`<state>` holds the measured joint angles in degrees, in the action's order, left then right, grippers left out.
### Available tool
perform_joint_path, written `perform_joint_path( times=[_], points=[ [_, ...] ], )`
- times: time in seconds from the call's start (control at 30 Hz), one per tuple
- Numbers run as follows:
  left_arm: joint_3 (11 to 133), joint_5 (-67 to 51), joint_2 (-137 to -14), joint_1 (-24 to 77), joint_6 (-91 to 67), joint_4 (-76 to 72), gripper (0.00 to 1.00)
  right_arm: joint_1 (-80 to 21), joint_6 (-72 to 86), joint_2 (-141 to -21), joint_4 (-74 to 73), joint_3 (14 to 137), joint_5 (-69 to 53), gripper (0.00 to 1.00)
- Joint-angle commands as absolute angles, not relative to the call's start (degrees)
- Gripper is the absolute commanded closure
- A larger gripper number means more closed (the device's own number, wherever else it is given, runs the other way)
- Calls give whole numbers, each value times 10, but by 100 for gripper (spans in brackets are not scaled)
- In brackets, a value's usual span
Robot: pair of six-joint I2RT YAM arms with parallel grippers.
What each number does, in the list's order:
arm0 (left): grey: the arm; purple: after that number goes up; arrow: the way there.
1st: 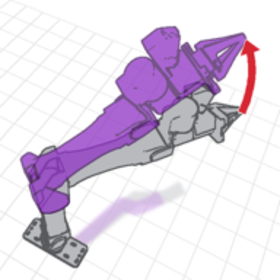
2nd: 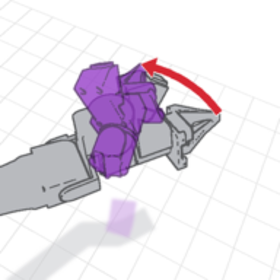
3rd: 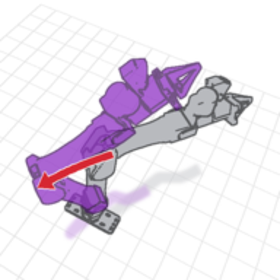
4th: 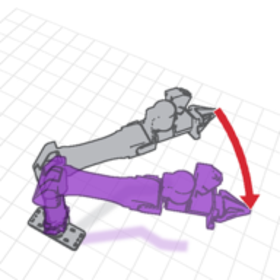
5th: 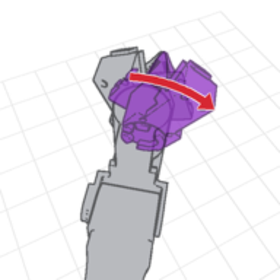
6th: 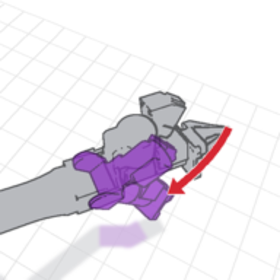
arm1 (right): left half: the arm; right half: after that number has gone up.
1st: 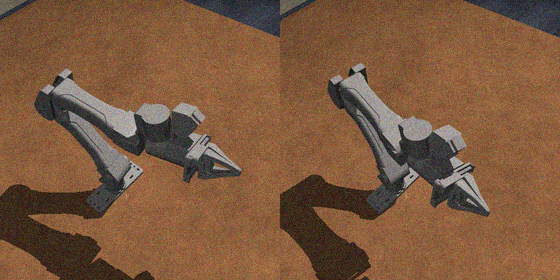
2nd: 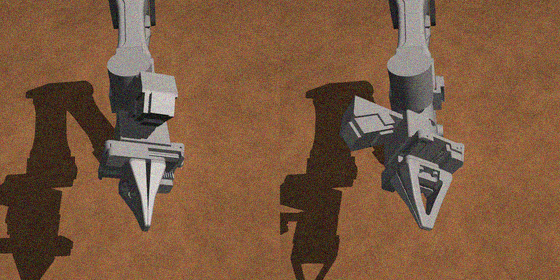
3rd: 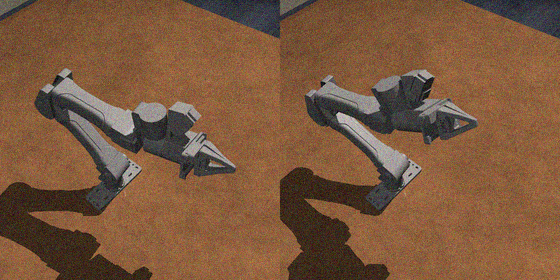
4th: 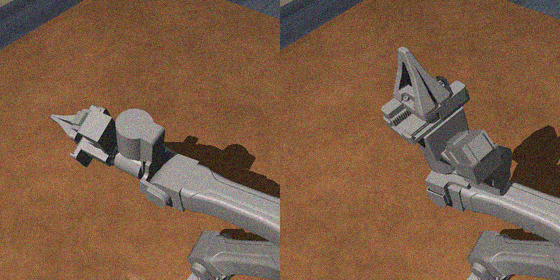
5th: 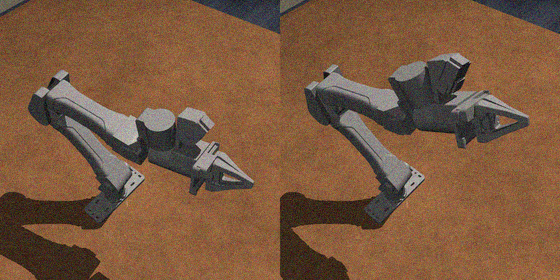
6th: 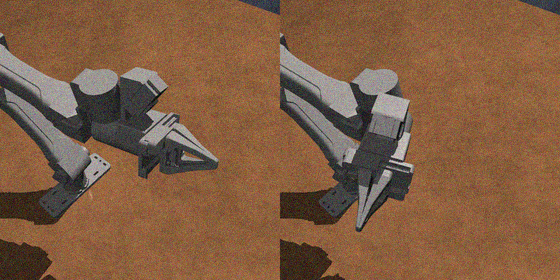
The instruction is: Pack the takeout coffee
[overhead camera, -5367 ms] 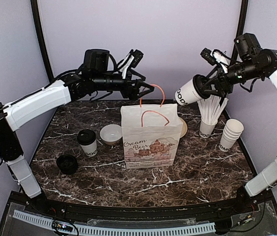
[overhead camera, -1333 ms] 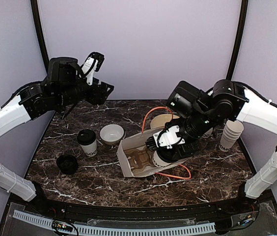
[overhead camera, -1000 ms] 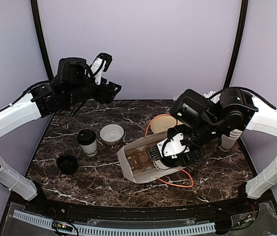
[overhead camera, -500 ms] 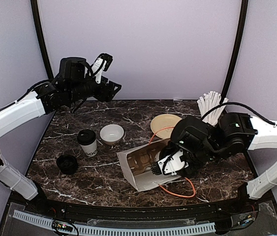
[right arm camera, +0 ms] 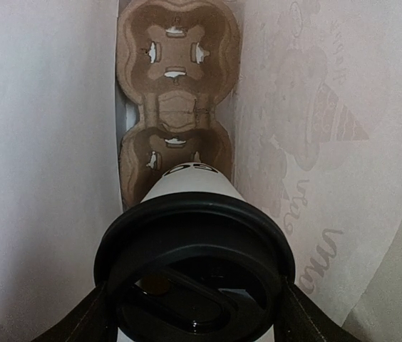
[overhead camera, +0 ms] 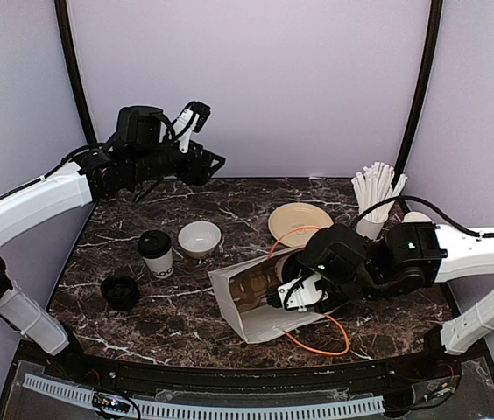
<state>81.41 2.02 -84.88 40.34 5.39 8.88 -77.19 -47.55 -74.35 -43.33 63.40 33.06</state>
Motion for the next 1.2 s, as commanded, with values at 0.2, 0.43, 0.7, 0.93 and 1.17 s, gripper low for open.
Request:
perform_joint_path(
  times=[0.2,0.43,0.7,0.93,1.17],
  points=[
    [824,-33,-850,401,57,69,28,-741,-491,-741,-347,610,312,44],
    [806,-43,-847,400,57,62,28,-718,-491,-762,-328,608,285,44],
    [790,-48,-845,399,62,53,28,-707,-481,-781,-315,610,263,44],
    [784,-51,-848,394,65,50,28,-691,-482,-796,-304,606,253,44],
    [785,-59,-856,387,63,45,28,-670,-476,-809,-323,610,220,44]
  ],
)
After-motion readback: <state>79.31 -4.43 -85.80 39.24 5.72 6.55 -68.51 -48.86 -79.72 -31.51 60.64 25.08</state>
